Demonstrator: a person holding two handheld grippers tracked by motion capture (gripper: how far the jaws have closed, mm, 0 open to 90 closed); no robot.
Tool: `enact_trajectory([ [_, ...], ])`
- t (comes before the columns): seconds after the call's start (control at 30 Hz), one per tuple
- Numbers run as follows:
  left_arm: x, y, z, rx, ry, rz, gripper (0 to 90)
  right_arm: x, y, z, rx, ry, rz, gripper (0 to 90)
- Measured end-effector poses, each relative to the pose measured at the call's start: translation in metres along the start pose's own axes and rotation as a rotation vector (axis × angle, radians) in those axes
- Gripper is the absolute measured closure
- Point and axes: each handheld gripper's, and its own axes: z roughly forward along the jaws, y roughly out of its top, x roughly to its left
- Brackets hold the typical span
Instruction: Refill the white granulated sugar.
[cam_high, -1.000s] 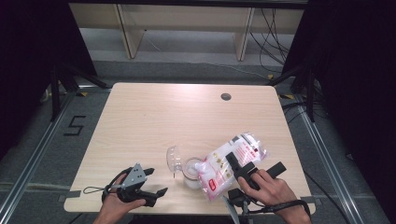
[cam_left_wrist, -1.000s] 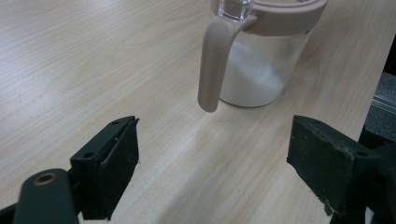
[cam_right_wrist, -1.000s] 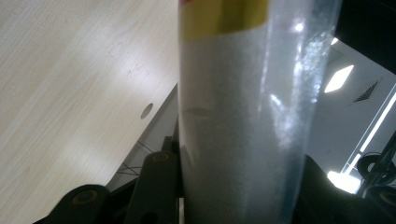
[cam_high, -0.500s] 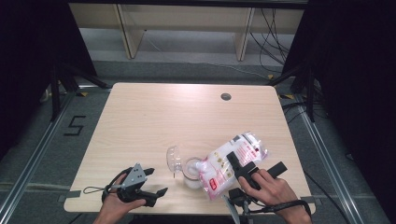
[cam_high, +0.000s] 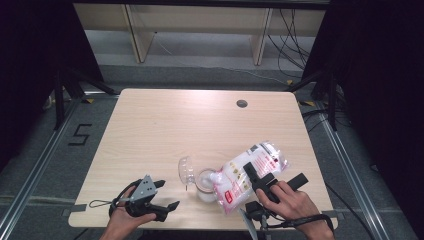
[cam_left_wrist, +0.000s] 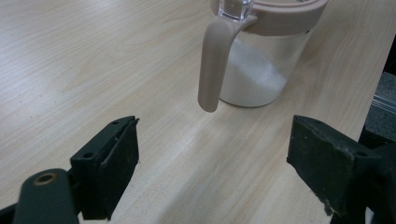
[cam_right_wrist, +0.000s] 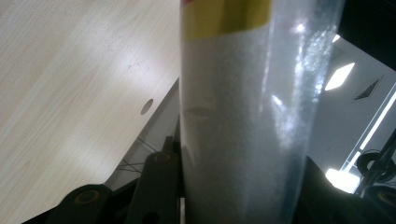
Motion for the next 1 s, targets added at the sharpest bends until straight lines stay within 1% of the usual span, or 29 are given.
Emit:
enact_trajectory([
  [0.03, 0.0010, 0.0003, -0.0001, -0.001, -0.001, 0.017, 16.1, -0.0002, -0.0001, -0.0001, 0.000, 0.001, -0.001, 71.2],
  [0.17, 0.0007, 0.0003, 0.0001, -0.003, -0.004, 0.015, 16.1, -0.0004, -0.0005, -0.0005, -0.001, -0.001, 0.002, 71.4],
  [0.23, -0.0008, -0.0002, 0.0000, 0.000, 0.002, -0.012, 16.1, -0.0001, -0.0004, -0.0004, 0.000, 0.001, 0.001, 71.5],
  [0.27, -0.0007, -0.0002, 0.0000, 0.001, 0.002, -0.011, 16.1, 0.0000, -0.0005, -0.0003, -0.001, 0.003, 0.002, 71.5],
  [0.33, 0.0010, 0.0004, -0.0001, -0.001, -0.001, 0.018, 16.1, 0.0001, -0.0004, -0.0002, -0.001, 0.003, 0.002, 71.6],
  [0.37, -0.0007, -0.0002, 0.0000, 0.001, 0.003, -0.011, 16.1, 0.0000, -0.0004, 0.0000, -0.003, 0.005, 0.001, 71.7],
  [0.47, -0.0004, -0.0001, 0.0000, 0.001, 0.001, -0.005, 16.1, 0.0003, -0.0006, 0.0001, -0.003, 0.004, 0.005, 71.8],
  [0.53, -0.0010, -0.0002, 0.0001, -0.002, 0.000, -0.015, 16.1, 0.0004, -0.0007, 0.0004, -0.002, 0.005, 0.002, 71.9],
  [0.63, -0.0011, -0.0003, 0.0001, -0.003, -0.001, -0.016, 16.1, 0.0007, -0.0008, 0.0005, -0.002, 0.007, 0.004, 72.0],
  [0.73, -0.0007, -0.0002, 0.0000, 0.000, 0.001, -0.011, 16.1, 0.0009, -0.0007, 0.0003, -0.003, 0.007, 0.005, 72.0],
  [0.77, -0.0002, 0.0000, 0.0000, 0.001, 0.000, -0.002, 16.1, 0.0009, -0.0007, 0.0004, -0.003, 0.007, 0.005, 72.1],
  [0.8, 0.0009, 0.0004, -0.0002, 0.000, -0.001, 0.018, 16.1, 0.0008, -0.0008, 0.0004, -0.003, 0.008, 0.005, 72.1],
  [0.83, -0.0009, -0.0002, -0.0001, 0.001, 0.002, -0.014, 16.1, 0.0005, -0.0009, 0.0004, -0.004, 0.009, 0.004, 72.1],
  [0.87, -0.0011, -0.0002, 0.0002, -0.003, -0.001, -0.016, 16.1, 0.0004, -0.0010, 0.0003, -0.004, 0.009, 0.003, 72.1],
  [0.9, -0.0004, -0.0001, 0.0000, -0.001, 0.001, -0.007, 16.1, 0.0004, -0.0010, 0.0002, -0.003, 0.009, 0.003, 72.2],
  [1.0, -0.0011, -0.0001, -0.0001, -0.001, 0.001, -0.014, 16.1, 0.0002, -0.0014, -0.0001, -0.002, 0.009, 0.006, 72.2],
])
